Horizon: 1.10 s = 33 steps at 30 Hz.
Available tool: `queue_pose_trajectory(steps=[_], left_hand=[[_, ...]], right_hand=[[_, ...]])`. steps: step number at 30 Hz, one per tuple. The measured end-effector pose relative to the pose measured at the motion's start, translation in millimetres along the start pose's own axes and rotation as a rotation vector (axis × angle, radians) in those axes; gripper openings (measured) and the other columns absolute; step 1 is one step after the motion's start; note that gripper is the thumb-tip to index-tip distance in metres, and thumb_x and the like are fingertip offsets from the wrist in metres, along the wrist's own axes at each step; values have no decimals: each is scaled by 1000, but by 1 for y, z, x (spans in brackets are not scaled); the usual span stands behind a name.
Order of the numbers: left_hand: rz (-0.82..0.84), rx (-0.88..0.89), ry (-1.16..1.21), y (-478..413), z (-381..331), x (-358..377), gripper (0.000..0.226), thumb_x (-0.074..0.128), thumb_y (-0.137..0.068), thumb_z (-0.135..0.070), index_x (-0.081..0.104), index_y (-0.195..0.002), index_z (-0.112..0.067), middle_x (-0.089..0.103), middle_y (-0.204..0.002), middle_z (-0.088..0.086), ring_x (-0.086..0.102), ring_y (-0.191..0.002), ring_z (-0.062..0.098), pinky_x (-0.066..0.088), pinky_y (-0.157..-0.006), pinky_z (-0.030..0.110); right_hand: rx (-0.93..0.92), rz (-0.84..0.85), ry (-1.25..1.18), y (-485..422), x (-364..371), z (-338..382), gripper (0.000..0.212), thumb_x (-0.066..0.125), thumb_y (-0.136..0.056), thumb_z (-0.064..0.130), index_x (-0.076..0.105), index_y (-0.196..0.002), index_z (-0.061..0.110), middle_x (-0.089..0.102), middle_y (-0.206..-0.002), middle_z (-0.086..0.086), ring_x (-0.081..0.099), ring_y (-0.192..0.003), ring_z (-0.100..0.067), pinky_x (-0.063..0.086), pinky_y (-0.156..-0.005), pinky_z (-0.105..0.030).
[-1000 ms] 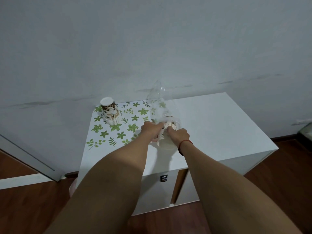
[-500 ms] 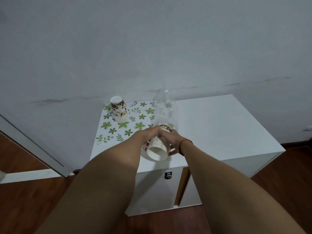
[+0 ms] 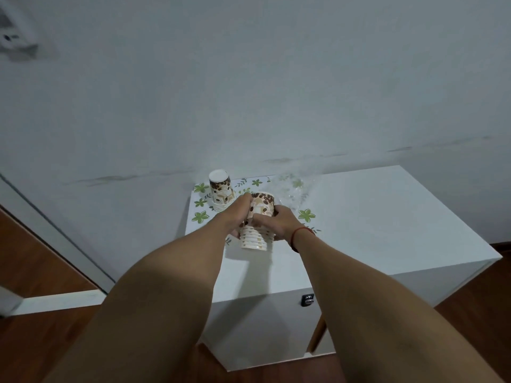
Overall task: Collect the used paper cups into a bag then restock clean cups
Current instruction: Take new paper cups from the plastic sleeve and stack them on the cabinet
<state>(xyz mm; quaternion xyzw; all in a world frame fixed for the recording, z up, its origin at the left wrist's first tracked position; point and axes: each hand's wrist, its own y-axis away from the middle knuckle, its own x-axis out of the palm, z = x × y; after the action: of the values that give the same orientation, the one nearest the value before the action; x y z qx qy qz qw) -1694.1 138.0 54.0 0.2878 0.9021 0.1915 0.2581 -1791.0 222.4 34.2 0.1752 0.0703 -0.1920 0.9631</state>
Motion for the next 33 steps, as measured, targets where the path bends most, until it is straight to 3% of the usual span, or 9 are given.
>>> queue_pose_trajectory(steps=[3,6,9,11,18,23,29,33], left_hand=[[-14,122,69,-12,-9,-23,39,27,-90,-36,57,-80,-13,64,-78,10,59,-73,26,52,-72,38],[-122,233,95,-42,-13,-46,68,31,-70,-57,62,-107,-10,68,-109,16,64,-92,28,50,-85,40],[-235,294,152,-49,-30,-66,70,29,-64,-65,60,-110,-22,67,-111,8,64,-102,26,49,-97,46],[-277,340,174,-44,-45,-79,67,28,-65,-64,60,-107,-23,68,-108,6,63,-102,27,48,-97,49],[-318,431,245,-49,-74,-112,51,30,-84,-49,60,-112,-18,65,-112,8,58,-108,28,45,-99,47],[-326,372,336,-105,-56,-126,69,26,-67,-65,61,-109,-23,68,-110,7,62,-108,29,47,-99,53],[-293,357,374,-111,-55,-135,63,30,-70,-69,60,-108,-29,67,-112,4,60,-110,26,46,-101,50],[-284,341,332,-111,-51,-138,52,32,-80,-57,57,-113,-26,64,-112,5,59,-109,26,47,-100,47]], right_hand=[[-84,-50,-34,-10,18,18,35,79,-69,13,65,-101,12,70,-94,-5,67,-83,-20,56,-72,-29],[-166,-118,-51,-22,30,43,54,83,-64,10,61,-114,9,68,-100,-4,66,-89,-20,54,-73,-26],[-242,-168,-47,-39,38,72,68,85,-63,11,55,-124,12,67,-109,-7,65,-99,-22,56,-86,-34],[-291,-189,-13,-50,43,88,74,85,-61,14,52,-127,15,66,-114,-7,65,-103,-24,55,-90,-39],[-415,-326,146,-84,66,119,67,86,-64,19,54,-123,15,66,-116,-2,63,-105,-19,52,-94,-36],[-429,-297,225,-109,82,122,63,83,-69,14,53,-124,14,65,-117,-2,58,-98,-14,46,-89,-24],[-427,-314,221,-132,96,122,67,81,-71,13,48,-130,12,61,-124,-3,58,-111,-19,43,-91,-23],[-377,-295,230,-141,99,116,67,82,-70,13,49,-129,12,62,-123,-2,58,-111,-18,41,-89,-20]])
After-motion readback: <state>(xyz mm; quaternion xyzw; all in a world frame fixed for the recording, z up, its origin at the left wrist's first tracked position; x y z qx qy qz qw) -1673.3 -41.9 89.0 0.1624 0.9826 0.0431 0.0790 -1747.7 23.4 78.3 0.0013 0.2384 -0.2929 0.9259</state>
